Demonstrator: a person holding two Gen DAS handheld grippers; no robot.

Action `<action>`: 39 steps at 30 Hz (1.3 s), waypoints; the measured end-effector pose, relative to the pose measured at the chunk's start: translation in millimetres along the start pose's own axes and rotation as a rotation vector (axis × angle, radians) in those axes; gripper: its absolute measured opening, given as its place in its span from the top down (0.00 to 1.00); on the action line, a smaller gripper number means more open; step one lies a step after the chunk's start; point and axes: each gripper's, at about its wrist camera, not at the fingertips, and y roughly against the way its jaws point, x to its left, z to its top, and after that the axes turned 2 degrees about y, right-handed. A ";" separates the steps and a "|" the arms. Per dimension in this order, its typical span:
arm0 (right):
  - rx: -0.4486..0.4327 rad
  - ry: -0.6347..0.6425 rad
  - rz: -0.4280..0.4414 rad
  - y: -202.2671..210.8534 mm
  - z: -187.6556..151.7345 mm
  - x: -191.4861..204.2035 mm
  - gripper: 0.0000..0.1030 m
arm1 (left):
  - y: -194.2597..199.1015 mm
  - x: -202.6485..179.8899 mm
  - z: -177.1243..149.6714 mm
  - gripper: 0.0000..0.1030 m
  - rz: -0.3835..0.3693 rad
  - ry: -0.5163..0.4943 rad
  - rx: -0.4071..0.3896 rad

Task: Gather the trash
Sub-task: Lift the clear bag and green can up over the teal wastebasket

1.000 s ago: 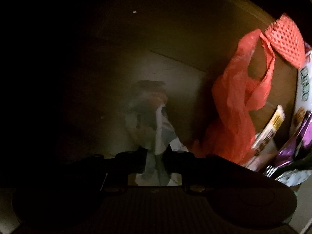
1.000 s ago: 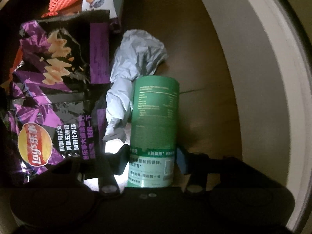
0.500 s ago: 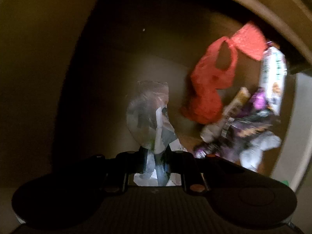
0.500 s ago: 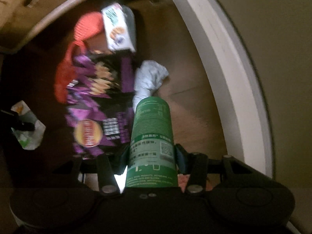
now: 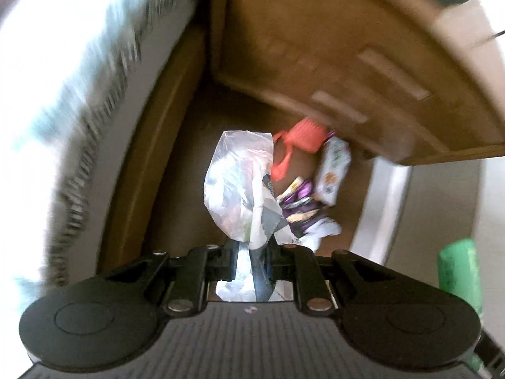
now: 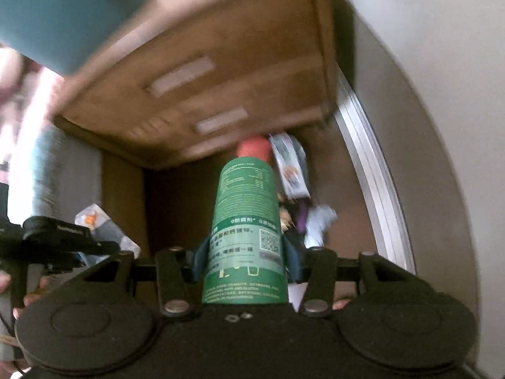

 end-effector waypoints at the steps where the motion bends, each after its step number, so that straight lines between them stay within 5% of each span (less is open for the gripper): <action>1: -0.022 0.013 0.012 15.6 9.0 9.5 0.53 | 19.6 -4.2 2.7 0.85 -0.012 -0.010 -0.014; 15: -0.338 0.194 0.107 199.5 153.2 123.6 0.53 | 263.3 -80.5 48.2 0.85 -0.093 -0.079 -0.277; 24: -0.439 0.249 0.176 252.4 225.9 174.9 0.53 | 368.9 -104.5 77.1 0.85 -0.121 -0.069 -0.423; 30: -0.463 0.308 0.175 263.2 261.6 212.1 0.53 | 398.0 -121.2 132.1 0.85 -0.103 -0.176 -0.491; 39: -0.416 0.399 0.033 216.8 305.4 276.0 0.53 | 375.9 -153.1 247.0 0.85 -0.086 -0.382 -0.423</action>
